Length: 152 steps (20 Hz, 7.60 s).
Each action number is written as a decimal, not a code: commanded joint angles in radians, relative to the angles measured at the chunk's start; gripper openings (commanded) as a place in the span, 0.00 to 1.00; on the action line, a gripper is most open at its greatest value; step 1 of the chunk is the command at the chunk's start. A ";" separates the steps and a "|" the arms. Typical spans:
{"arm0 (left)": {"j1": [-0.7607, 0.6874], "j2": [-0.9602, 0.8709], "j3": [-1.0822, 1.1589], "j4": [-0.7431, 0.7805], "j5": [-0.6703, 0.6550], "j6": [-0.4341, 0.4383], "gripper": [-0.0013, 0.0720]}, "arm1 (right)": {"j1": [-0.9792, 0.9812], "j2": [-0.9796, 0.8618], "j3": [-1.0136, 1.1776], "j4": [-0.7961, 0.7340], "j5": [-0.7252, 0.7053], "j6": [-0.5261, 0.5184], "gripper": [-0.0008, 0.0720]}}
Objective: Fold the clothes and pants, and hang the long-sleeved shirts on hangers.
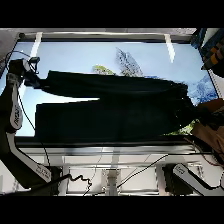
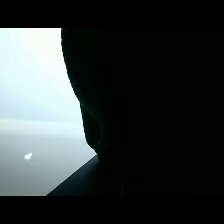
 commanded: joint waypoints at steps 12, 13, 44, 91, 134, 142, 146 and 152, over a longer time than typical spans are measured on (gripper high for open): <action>0.016 0.143 -0.036 0.145 -0.154 -0.081 0.05 | -0.001 0.025 0.082 0.024 -0.200 0.001 0.75; 0.019 0.182 -0.036 0.146 -0.195 -0.093 0.05 | -0.001 0.025 0.122 0.002 -0.198 0.001 0.74; 0.518 1.094 -1.342 -0.408 0.211 -0.281 0.95 | 0.000 0.024 0.219 -0.046 0.064 0.047 0.47; 0.438 0.890 -1.337 -0.912 0.642 0.144 0.05 | -0.001 -0.032 -0.235 0.016 -0.237 0.159 0.68; 0.057 0.442 -0.465 -0.364 0.687 -0.237 0.04 | 0.025 0.248 -0.168 0.352 -0.305 0.470 0.11; -0.005 0.227 -0.264 -0.150 0.697 -0.583 0.04 | 0.333 -0.075 -0.078 0.559 -0.828 0.608 0.11; 0.020 0.228 -0.240 -0.008 0.613 -0.737 0.04 | 0.343 -0.204 0.033 0.559 -0.829 0.679 0.11; 0.043 0.228 -0.181 -0.010 0.508 -0.738 0.04 | 0.343 -0.256 0.065 0.565 -0.876 0.699 0.11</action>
